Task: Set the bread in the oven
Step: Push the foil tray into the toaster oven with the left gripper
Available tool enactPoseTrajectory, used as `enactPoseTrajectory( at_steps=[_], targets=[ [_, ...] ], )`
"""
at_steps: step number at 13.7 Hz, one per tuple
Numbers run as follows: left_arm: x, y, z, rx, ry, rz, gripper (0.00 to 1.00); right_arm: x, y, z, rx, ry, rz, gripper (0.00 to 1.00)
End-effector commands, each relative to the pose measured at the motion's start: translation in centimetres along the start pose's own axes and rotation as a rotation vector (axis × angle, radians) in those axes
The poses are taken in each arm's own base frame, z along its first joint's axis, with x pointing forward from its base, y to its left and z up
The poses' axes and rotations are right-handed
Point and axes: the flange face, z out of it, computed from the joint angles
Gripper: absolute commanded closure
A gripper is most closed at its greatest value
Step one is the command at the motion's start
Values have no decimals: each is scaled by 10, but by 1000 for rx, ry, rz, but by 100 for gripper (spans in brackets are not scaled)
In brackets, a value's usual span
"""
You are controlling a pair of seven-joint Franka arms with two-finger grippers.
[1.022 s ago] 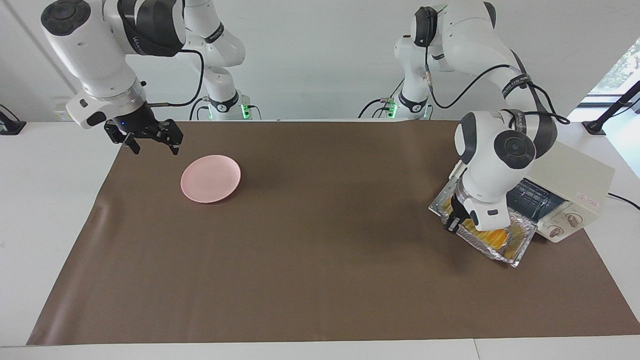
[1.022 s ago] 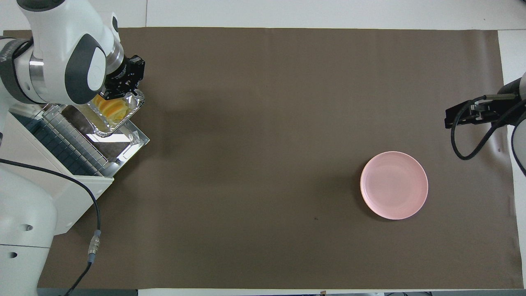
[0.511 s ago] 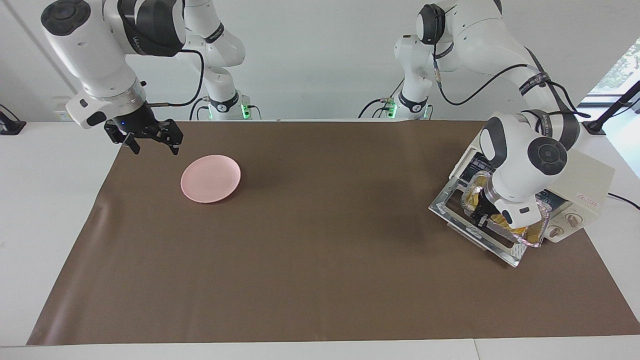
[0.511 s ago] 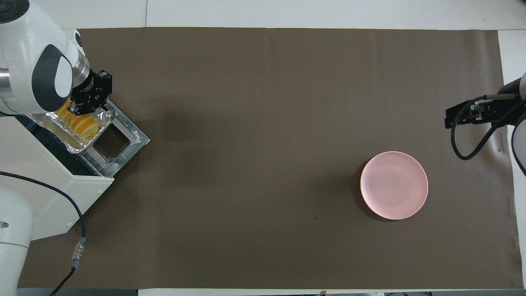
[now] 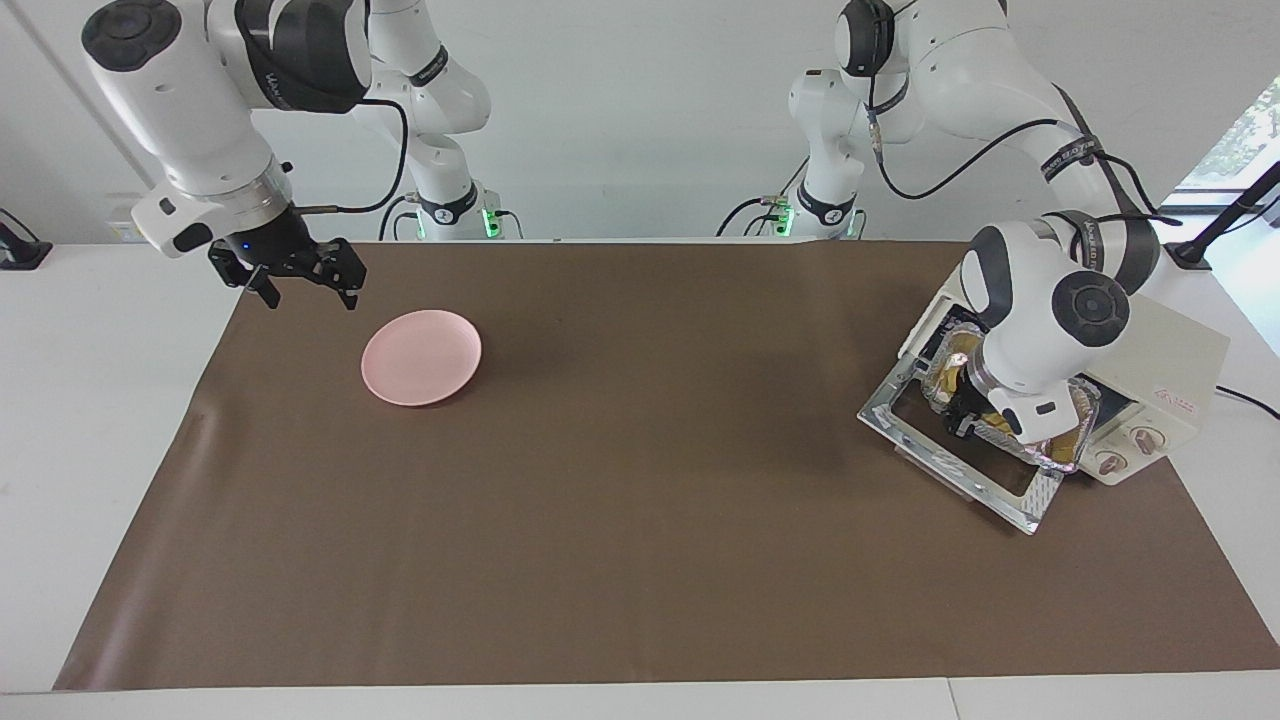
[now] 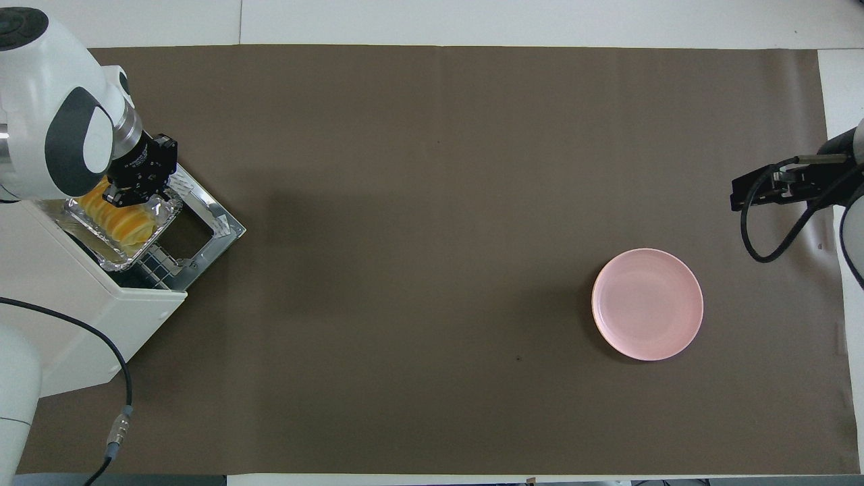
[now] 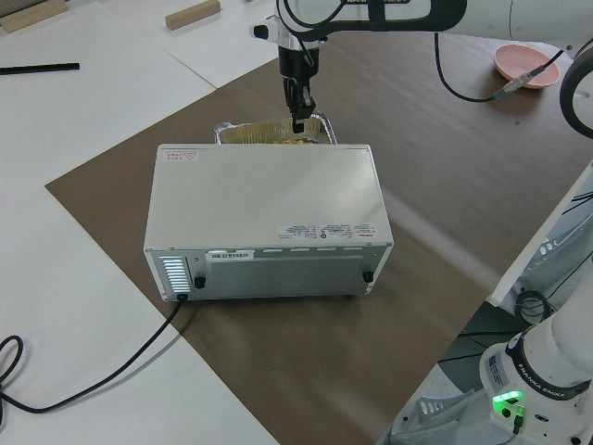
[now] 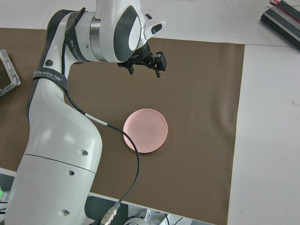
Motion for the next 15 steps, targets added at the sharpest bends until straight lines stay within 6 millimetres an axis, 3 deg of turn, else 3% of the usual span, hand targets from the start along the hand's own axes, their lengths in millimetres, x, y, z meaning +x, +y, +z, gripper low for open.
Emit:
enactPoseTrajectory(
  at_steps=[1,15],
  targets=[
    [-1,-17,-4,12,2,5,100,-7,2,0,-10,-7,-19,0],
    [6,-61,26,-9,14,33,100,-7,2,0,-10,-7,-19,0]
  ],
)
